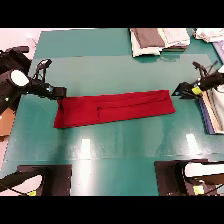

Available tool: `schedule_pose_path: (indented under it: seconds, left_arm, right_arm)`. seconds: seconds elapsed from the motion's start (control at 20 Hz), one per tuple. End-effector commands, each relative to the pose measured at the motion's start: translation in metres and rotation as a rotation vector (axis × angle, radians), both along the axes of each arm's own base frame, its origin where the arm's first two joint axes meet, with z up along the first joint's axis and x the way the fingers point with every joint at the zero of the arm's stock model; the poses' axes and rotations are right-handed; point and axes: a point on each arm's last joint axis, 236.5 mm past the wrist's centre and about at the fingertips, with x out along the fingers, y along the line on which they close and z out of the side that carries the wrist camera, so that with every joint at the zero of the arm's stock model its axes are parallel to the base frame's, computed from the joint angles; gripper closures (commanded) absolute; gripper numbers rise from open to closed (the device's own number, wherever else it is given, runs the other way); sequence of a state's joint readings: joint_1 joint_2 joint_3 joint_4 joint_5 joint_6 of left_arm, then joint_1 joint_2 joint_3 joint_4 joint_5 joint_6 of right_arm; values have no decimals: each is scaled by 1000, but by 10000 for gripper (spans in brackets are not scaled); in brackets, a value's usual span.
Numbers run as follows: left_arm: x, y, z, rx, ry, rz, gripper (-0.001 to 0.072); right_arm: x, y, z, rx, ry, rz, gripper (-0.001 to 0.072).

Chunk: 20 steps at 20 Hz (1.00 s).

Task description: Fold the shirts.

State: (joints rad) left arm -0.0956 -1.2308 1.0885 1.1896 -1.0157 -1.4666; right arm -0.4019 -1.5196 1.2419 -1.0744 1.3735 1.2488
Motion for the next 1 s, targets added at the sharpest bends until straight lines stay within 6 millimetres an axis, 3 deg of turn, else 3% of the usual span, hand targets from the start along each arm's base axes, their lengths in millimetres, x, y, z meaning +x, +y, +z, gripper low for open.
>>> schedule_pose_path:
  seconds: [0.0, 0.2, 0.35, 0.45, 0.55, 0.75, 0.95]
  left_arm:
    - [4, -32, 13, -100, -29, -9, 685]
    - [-7, -86, 6, -121, -23, -80, 685]
    - [-13, -128, -12, -141, 1, -109, 685]
    - [-13, -158, -22, -161, -3, -132, 686]
    - [-11, -185, -30, -160, 7, -180, 686]
    - [9, -233, -44, -161, 13, -248, 685]
    - [20, -257, -71, -159, 65, -273, 685]
  right_arm:
    - [-16, -7, -27, 155, 40, -91, 86]
    - [-7, 24, -46, 236, 57, -56, 92]
    - [9, 53, -50, 205, -6, 40, 381]
    - [20, 66, -40, 191, -43, 95, 624]
    - [33, 73, -9, 182, -104, 151, 695]
    - [55, 90, 89, 123, -306, 235, 696]
    - [60, 130, 185, 84, -504, 286, 696]
